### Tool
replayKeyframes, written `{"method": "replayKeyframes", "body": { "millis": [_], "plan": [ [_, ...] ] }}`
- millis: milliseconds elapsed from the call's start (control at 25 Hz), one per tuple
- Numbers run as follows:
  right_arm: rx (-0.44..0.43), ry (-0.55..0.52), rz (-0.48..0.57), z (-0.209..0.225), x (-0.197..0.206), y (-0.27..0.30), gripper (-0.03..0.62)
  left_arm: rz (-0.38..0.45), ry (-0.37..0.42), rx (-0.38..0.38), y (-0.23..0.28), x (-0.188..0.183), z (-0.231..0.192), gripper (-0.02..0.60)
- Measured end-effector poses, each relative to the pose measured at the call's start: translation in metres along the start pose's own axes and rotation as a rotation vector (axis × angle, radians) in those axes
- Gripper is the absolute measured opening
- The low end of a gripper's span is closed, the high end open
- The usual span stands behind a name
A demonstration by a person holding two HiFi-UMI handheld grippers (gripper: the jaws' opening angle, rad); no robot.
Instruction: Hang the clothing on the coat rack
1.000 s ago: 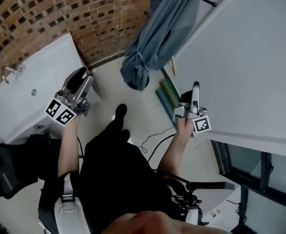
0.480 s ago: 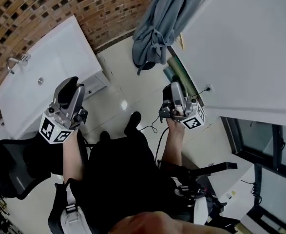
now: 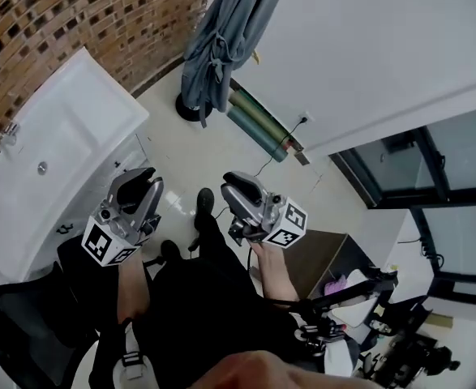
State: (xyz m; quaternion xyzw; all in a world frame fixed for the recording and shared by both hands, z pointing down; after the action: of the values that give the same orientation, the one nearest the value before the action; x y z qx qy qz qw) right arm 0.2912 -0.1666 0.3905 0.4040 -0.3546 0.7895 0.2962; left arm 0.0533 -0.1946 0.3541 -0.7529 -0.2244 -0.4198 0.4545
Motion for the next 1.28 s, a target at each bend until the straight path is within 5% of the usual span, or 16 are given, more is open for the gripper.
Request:
{"method": "replayKeyframes", "body": {
  "millis": [160,640,1000,1280],
  "plan": [
    [0.044,-0.032,-0.091,-0.053,0.023,-0.009,0.089,0.069,-0.084,0.017,-0.038,-0.005,0.025,0.046],
    [0.008,-0.198,-0.226,-0.119,0.032,0.018,0.089,0.163,-0.044,0.031,-0.082,-0.043,0.045,0.018],
    [0.019,-0.192,-0.153,-0.11,-0.002,-0.039,0.03,0.107,-0.002,0.09,-0.034,-0.026,0.097,0.002],
    [0.008,-0.189,-0.009,-0.084,-0.06,-0.102,0.0,-0.01,0.09,0.115,0.032,-0.004,0.168,0.003]
  ]
}}
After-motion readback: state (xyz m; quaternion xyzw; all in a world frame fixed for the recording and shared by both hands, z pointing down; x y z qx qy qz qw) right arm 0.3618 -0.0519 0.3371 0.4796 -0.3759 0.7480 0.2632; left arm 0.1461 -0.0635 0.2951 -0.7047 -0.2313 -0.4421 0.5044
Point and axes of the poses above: the fingertips, and each gripper's own axes: y forward along the fingers, z to its right, x out of its underside, the point moved 6 cm from there along -y, backward along the fingers, and after that the axes turned 5 degrees about -y, right-handed, at the moved point
